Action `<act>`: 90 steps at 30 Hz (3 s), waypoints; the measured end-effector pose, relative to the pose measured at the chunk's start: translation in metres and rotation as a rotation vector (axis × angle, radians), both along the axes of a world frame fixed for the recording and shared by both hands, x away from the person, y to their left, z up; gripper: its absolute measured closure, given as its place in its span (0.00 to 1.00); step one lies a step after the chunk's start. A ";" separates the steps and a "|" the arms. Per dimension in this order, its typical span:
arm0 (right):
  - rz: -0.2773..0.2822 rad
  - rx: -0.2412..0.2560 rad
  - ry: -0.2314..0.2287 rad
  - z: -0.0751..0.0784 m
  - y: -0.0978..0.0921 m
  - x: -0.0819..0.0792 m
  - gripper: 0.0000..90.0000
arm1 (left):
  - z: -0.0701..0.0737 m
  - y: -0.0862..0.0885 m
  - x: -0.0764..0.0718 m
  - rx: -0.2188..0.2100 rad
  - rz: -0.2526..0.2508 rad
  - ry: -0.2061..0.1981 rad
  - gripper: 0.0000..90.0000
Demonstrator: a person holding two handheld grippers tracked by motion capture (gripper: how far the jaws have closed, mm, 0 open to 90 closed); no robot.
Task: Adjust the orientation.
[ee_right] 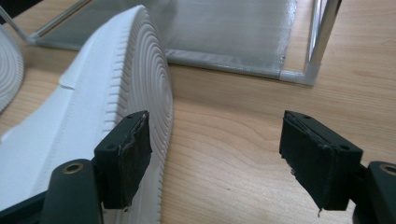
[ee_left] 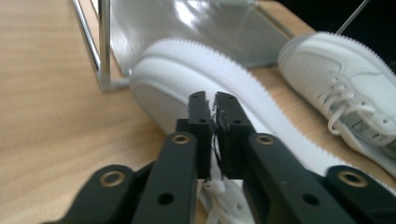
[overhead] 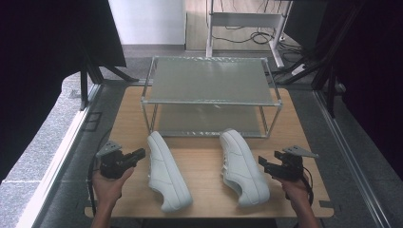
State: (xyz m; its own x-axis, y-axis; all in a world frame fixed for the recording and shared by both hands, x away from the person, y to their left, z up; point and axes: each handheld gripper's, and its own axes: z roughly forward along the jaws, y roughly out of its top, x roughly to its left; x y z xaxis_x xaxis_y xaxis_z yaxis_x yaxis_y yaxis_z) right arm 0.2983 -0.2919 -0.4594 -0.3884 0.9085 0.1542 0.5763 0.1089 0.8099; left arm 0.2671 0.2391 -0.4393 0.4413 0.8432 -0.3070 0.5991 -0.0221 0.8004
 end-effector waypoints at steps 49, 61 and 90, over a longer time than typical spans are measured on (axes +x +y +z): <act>-0.025 -0.033 0.031 -0.006 -0.005 0.004 0.29 | -0.009 -0.034 0.018 -0.074 -0.088 0.063 1.00; -0.032 -0.030 0.035 -0.007 -0.008 0.005 0.29 | -0.004 -0.067 0.032 -0.091 -0.103 0.005 1.00; -0.051 -0.040 0.043 -0.008 -0.015 0.004 0.30 | -0.003 -0.148 0.022 -0.015 -0.323 0.034 1.00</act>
State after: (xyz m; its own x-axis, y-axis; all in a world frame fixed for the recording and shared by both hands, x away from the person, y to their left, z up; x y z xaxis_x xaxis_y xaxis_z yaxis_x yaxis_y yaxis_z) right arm 0.3021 -0.3070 -0.4678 -0.3349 0.9328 0.1329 0.6158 0.1099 0.7802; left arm 0.2888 0.0915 -0.4427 0.6748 0.6563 -0.3376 0.5895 -0.2042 0.7815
